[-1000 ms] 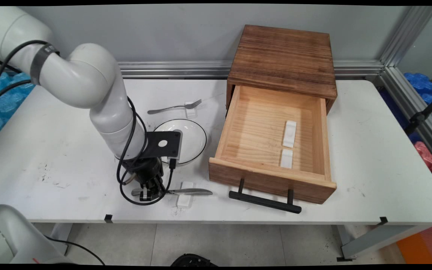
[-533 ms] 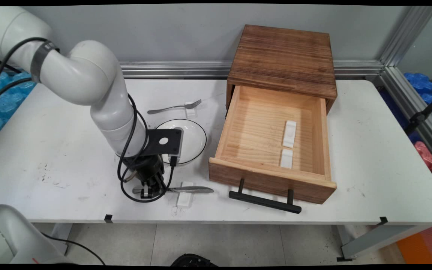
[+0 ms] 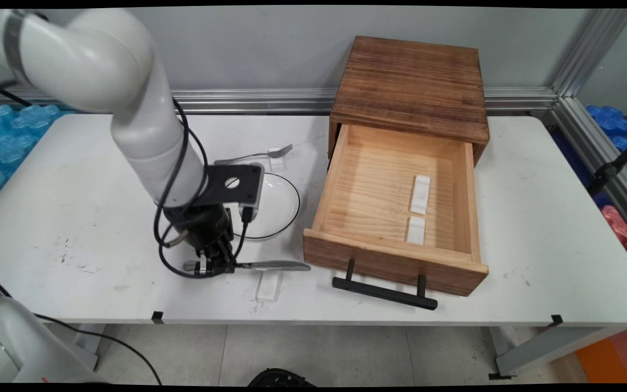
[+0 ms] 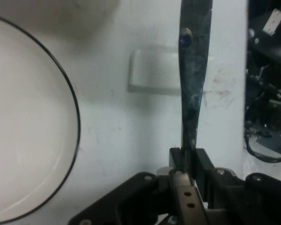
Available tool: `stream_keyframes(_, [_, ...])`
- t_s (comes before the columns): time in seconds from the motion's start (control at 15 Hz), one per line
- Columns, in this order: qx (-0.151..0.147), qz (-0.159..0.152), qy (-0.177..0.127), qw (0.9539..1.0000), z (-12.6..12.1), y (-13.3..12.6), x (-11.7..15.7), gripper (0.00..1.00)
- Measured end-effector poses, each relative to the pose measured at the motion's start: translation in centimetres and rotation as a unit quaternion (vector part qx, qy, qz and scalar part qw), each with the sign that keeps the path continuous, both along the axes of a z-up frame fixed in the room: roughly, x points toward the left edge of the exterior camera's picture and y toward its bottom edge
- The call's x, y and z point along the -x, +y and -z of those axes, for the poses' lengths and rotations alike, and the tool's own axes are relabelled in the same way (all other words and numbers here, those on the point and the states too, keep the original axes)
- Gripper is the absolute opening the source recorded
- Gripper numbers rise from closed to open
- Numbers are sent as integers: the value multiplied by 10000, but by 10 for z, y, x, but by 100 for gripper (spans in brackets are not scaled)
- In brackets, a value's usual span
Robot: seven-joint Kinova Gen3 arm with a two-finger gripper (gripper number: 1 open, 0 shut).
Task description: Place the picked object into the drawer
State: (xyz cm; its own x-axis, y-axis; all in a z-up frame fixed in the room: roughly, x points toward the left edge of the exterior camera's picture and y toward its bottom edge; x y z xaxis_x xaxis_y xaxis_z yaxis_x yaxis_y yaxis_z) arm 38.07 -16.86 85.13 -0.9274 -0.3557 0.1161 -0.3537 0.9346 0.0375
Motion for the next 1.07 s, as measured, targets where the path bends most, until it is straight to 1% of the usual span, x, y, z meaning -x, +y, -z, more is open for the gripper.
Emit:
stream_keyframes(0.07, [2, 9, -3, 10000, -7, 1, 1, 0])
stream_keyframes(0.33, [43, 50, -6, 10000, -56, -1, 12, 0])
stream_keyframes(0.53, [99, 30, 21, 9999, -80, -6, 23, 0])
stream_keyframes(0.67, [174, -4, 52, 9998, -97, -14, 36, 0])
stream_keyframes(0.87, [311, -36, 71, 9995, -113, -31, 59, 0])
stream_keyframes(1.07, [458, -22, 79, 9989, -119, -51, 78, 0])
